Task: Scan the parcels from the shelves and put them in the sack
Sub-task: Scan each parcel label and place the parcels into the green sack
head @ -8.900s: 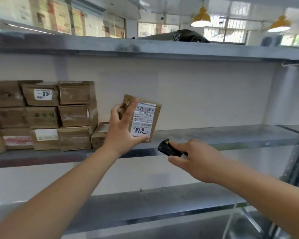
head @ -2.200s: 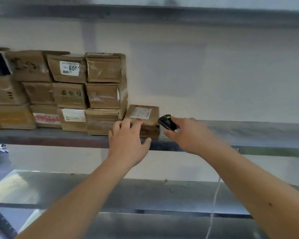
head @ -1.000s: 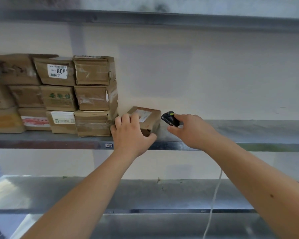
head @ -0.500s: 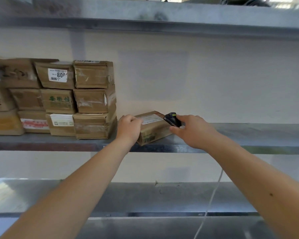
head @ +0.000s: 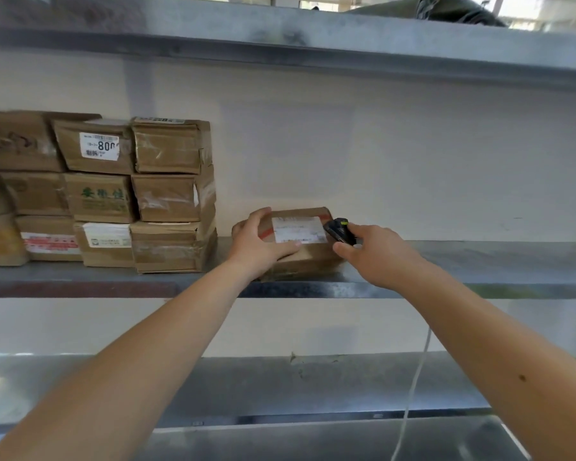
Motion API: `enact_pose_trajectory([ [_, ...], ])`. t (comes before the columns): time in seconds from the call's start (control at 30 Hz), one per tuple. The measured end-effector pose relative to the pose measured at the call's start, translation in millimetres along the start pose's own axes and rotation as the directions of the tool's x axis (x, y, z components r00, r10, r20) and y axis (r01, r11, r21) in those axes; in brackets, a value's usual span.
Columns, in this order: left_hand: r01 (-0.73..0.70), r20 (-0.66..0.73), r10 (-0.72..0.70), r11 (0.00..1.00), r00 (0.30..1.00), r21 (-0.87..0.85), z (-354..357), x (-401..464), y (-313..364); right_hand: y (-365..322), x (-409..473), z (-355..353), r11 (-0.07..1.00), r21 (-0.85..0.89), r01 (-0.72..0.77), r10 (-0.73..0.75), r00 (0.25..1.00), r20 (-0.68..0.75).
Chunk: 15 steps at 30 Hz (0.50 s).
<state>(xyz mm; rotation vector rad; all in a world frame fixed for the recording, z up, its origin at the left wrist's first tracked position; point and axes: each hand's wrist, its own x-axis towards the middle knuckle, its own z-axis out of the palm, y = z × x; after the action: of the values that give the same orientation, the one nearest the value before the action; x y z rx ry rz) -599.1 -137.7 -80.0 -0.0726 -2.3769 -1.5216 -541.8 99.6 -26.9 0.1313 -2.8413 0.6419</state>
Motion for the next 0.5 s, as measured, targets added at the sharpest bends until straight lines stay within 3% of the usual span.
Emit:
enact_pose_trajectory([
  [0.1,-0.134,0.039,0.134,0.991,0.99,-0.005,-0.9,-14.8,-2.5,2.9,-4.7,-0.8,1.0,-0.024,-0.019,0.019,1.0,0.002],
  [0.3,-0.24,0.117,0.236,0.97,0.965,0.022,-3.1,-22.1,-6.5,10.4,-18.0,-6.0,1.0,-0.016,-0.001,0.001,1.0,0.006],
  [0.5,-0.346,0.08,0.34,0.936,0.937,0.069,10.8,-20.0,-10.5,11.5,-36.1,-2.4,1.0,-0.004,-0.005,0.005,1.0,0.007],
])
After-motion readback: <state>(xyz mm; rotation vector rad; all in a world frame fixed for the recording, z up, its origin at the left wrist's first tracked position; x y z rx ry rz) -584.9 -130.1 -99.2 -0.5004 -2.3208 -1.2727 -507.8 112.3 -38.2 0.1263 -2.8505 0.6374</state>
